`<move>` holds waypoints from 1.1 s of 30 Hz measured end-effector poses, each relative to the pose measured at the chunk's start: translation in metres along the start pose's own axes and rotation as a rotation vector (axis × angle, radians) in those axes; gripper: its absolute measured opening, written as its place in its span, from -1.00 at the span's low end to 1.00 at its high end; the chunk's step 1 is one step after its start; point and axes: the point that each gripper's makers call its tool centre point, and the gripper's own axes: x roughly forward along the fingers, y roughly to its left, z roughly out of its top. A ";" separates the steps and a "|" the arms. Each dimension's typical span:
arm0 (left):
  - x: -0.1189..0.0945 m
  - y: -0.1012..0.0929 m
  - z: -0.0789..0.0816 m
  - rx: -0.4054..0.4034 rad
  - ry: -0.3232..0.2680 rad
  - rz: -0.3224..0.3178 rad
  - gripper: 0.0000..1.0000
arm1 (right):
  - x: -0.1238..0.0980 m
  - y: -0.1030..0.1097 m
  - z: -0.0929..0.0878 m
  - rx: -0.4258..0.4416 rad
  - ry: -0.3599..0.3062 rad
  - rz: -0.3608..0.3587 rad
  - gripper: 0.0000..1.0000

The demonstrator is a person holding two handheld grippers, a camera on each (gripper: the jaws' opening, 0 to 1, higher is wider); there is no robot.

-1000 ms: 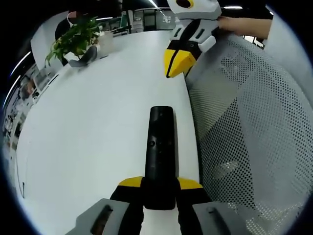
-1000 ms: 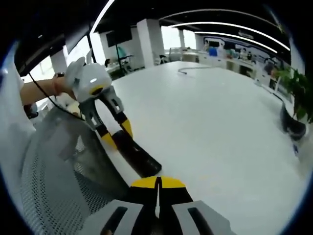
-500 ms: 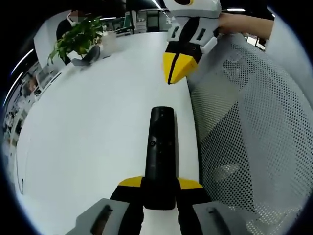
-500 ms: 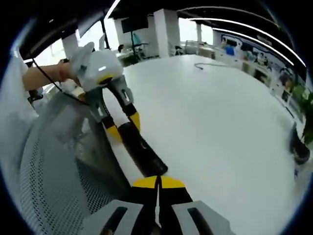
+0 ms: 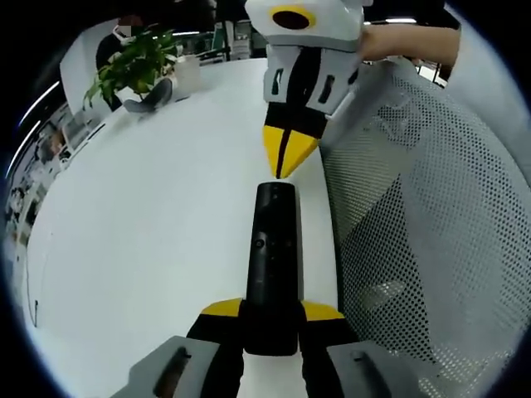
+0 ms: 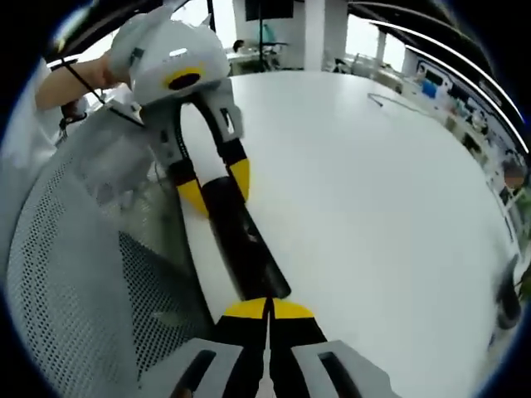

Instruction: Press the specified remote control buttons in sequence, fully releasing each button before pressing the next.

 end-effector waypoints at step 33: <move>0.001 0.001 0.001 -0.018 -0.004 0.020 -0.52 | 0.008 -0.002 0.002 -0.105 0.215 0.041 -1.00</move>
